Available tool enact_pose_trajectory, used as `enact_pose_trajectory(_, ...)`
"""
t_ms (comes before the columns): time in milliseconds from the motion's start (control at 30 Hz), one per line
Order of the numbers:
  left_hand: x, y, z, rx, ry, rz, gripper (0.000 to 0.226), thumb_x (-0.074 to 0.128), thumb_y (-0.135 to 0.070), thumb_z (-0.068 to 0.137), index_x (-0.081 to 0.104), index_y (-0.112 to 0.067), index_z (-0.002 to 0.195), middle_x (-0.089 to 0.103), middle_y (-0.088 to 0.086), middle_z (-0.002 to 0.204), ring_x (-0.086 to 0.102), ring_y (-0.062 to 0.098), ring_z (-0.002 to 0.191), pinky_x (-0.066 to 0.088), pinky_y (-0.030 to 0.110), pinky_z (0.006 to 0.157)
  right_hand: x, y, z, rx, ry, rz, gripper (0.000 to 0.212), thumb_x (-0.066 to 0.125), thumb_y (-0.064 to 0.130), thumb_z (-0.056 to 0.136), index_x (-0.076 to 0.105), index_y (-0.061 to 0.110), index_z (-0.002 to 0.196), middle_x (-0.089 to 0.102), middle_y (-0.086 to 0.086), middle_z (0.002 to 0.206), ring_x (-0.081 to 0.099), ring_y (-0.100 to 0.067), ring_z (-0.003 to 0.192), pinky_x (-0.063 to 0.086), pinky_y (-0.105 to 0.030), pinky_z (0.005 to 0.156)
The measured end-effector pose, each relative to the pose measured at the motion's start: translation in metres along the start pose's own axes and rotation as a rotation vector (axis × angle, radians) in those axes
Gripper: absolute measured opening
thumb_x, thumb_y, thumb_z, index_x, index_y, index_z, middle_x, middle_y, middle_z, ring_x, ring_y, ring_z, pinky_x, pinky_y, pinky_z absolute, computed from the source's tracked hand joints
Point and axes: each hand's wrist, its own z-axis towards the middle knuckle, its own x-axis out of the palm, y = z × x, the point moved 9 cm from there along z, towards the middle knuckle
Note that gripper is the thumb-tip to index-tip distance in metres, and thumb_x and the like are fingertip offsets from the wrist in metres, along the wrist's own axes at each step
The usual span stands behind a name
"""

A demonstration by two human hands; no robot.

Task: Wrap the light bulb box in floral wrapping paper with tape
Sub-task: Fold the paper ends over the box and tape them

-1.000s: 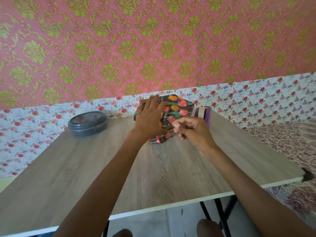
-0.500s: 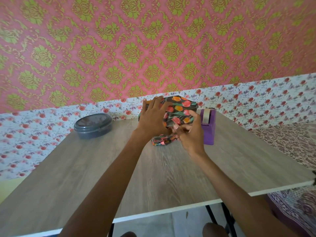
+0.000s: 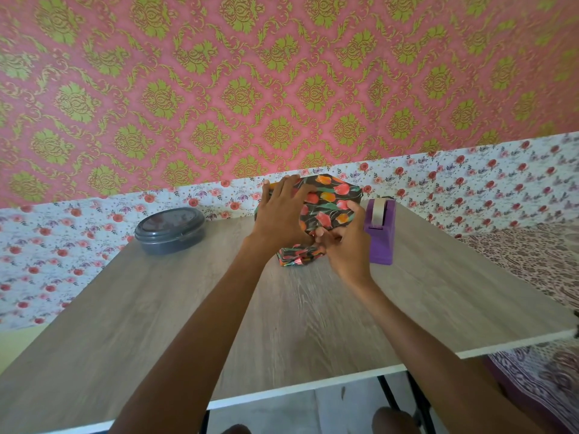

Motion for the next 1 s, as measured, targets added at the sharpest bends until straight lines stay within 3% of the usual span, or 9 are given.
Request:
enact_pose_trajectory(100, 0.001, 0.003, 0.002, 0.009, 0.033, 0.002, 0.106, 0.085, -0.051, 0.057, 0.031, -0.029, 0.145, 0.022, 0.010, 0.155, 0.015, 0.030, 0.147, 0.004, 0.058, 0.120, -0.005, 0.007, -0.001, -0.079, -0.021, -0.124, 0.072, 0.073, 0.027, 0.088, 0.030, 0.013, 0.144, 0.067, 0.002, 0.071, 0.064, -0.014, 0.061, 0.047, -0.027, 0.056)
enact_pose_trajectory(167, 0.002, 0.005, 0.003, 0.020, 0.056, -0.014, 0.109, 0.087, -0.050, 0.055, 0.031, -0.029, 0.145, 0.022, 0.010, 0.156, 0.016, 0.030, 0.146, 0.005, 0.057, 0.120, -0.007, 0.006, -0.002, -0.106, -0.018, -0.191, 0.073, 0.068, 0.039, 0.089, 0.030, 0.014, 0.146, 0.067, -0.001, 0.074, 0.063, -0.016, 0.061, 0.045, -0.028, 0.053)
enact_pose_trajectory(267, 0.001, 0.006, 0.005, 0.031, 0.071, -0.032, 0.110, 0.088, -0.050, 0.053, 0.031, -0.030, 0.145, 0.022, 0.009, 0.155, 0.017, 0.031, 0.145, 0.008, 0.056, 0.119, -0.007, 0.009, 0.000, -0.217, -0.033, -0.412, 0.076, 0.046, 0.060, 0.089, 0.031, 0.013, 0.147, 0.062, -0.004, 0.064, 0.058, -0.018, 0.051, 0.045, -0.031, 0.045)
enact_pose_trajectory(400, 0.003, 0.010, 0.008, 0.019, 0.096, -0.059, 0.112, 0.090, -0.051, 0.050, 0.032, -0.032, 0.144, 0.022, 0.009, 0.155, 0.018, 0.032, 0.145, 0.009, 0.057, 0.119, -0.003, 0.021, 0.004, -0.465, -0.100, -0.671, 0.069, 0.032, 0.064, 0.093, 0.044, 0.011, 0.136, 0.048, 0.002, 0.049, 0.037, -0.009, 0.038, 0.026, -0.021, 0.037)
enact_pose_trajectory(467, 0.003, 0.011, 0.009, 0.018, 0.102, -0.063, 0.113, 0.090, -0.051, 0.050, 0.032, -0.032, 0.145, 0.022, 0.009, 0.156, 0.018, 0.032, 0.145, 0.008, 0.056, 0.119, -0.005, 0.028, 0.005, -0.570, -0.119, -0.711, 0.063, 0.027, 0.063, 0.095, 0.046, 0.013, 0.130, 0.047, 0.003, 0.047, 0.035, -0.007, 0.037, 0.024, -0.019, 0.037)
enact_pose_trajectory(567, 0.005, 0.012, 0.010, 0.022, 0.100, -0.071, 0.113, 0.090, -0.051, 0.050, 0.032, -0.032, 0.145, 0.022, 0.009, 0.156, 0.018, 0.032, 0.145, 0.008, 0.055, 0.120, -0.003, 0.032, 0.004, -0.694, -0.083, -0.740, 0.055, 0.031, 0.059, 0.098, 0.044, 0.015, 0.128, 0.051, 0.002, 0.048, 0.046, -0.012, 0.037, 0.034, -0.022, 0.034)
enact_pose_trajectory(733, 0.007, 0.017, 0.013, 0.023, 0.089, -0.089, 0.112, 0.090, -0.052, 0.051, 0.031, -0.032, 0.145, 0.022, 0.010, 0.156, 0.016, 0.032, 0.146, 0.008, 0.056, 0.119, -0.005, 0.052, -0.008, -0.806, -0.045, -0.715, 0.049, 0.077, 0.038, 0.083, 0.058, 0.014, 0.122, 0.064, 0.001, 0.067, 0.060, -0.014, 0.056, 0.043, -0.022, 0.045)
enact_pose_trajectory(867, 0.008, 0.017, 0.012, 0.031, 0.085, -0.102, 0.112, 0.090, -0.050, 0.052, 0.031, -0.031, 0.146, 0.022, 0.010, 0.156, 0.016, 0.031, 0.147, 0.007, 0.054, 0.119, -0.006, 0.075, -0.017, -0.973, -0.015, -0.572, 0.020, 0.075, 0.015, 0.086, 0.074, 0.008, 0.105, 0.069, -0.004, 0.094, 0.060, -0.024, 0.090, 0.053, -0.033, 0.079)
enact_pose_trajectory(1000, 0.005, 0.017, 0.011, 0.033, 0.079, -0.113, 0.110, 0.089, -0.048, 0.051, 0.033, -0.032, 0.145, 0.023, 0.009, 0.155, 0.017, 0.030, 0.145, 0.008, 0.054, 0.119, 0.011, 0.071, -0.007, -1.030, 0.097, -0.580, 0.013, 0.073, 0.002, 0.083, 0.077, 0.009, 0.094, 0.070, -0.003, 0.096, 0.054, -0.024, 0.090, 0.047, -0.031, 0.075)
